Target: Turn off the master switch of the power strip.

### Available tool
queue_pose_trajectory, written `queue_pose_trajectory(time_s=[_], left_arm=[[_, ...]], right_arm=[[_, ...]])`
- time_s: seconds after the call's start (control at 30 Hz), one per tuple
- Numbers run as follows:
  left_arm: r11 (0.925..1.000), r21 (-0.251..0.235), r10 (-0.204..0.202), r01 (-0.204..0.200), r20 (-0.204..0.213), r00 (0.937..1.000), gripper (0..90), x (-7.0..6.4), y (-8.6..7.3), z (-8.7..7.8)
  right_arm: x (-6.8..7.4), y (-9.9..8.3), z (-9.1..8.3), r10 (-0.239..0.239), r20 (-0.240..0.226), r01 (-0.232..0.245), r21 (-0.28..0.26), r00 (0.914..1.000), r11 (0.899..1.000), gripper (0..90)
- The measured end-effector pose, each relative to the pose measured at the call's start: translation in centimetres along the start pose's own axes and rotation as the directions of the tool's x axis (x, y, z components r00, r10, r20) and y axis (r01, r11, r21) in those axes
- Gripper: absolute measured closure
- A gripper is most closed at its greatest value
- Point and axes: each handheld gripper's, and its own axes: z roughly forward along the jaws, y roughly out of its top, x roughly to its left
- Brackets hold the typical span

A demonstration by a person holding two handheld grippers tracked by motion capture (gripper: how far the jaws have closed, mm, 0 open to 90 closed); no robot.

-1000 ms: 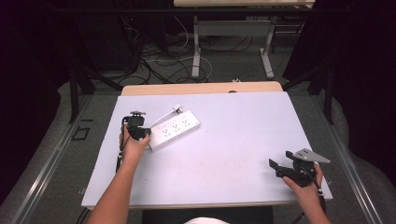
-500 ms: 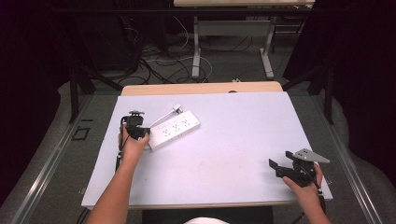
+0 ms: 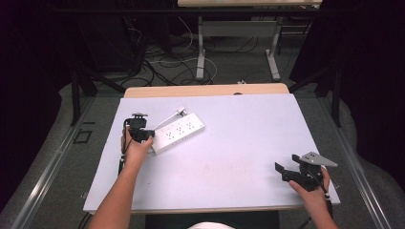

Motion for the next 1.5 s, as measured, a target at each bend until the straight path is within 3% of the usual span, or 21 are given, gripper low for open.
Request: queue_pose_trajectory(time_s=[0.33,0.43,0.73,1.03,1.5], left_arm=[[0.9996,-0.028,0.001,-0.001,-0.001,1.0000,71.6,0.4,0.1,-0.5],[0.9995,-0.030,-0.014,0.014,0.008,0.9999,69.5,0.5,0.2,-0.7],[0.9985,-0.053,-0.008,0.010,0.027,0.9996,60.8,0.7,0.2,-1.1],[0.9952,-0.092,0.035,-0.035,0.005,0.9994,47.3,0.6,0.3,-1.4],[0.9891,-0.107,0.098,-0.101,-0.037,0.9945,45.6,0.0,0.3,-1.7]], right_arm=[[0.0,0.0,0.0,0.006,0.004,-0.006,0.000,1.0000,1.000,19.1],[0.0,0.0,0.0,0.009,0.005,-0.009,-0.011,0.9999,1.000,19.1],[0.0,0.0,-0.1,0.003,0.004,-0.003,-0.001,1.0000,1.000,19.1],[0.1,0.0,-0.1,-0.001,0.002,0.001,-0.012,1.0000,1.000,19.1],[0.1,0.0,-0.1,-0.011,0.008,0.012,-0.019,0.9999,1.000,19.2]])
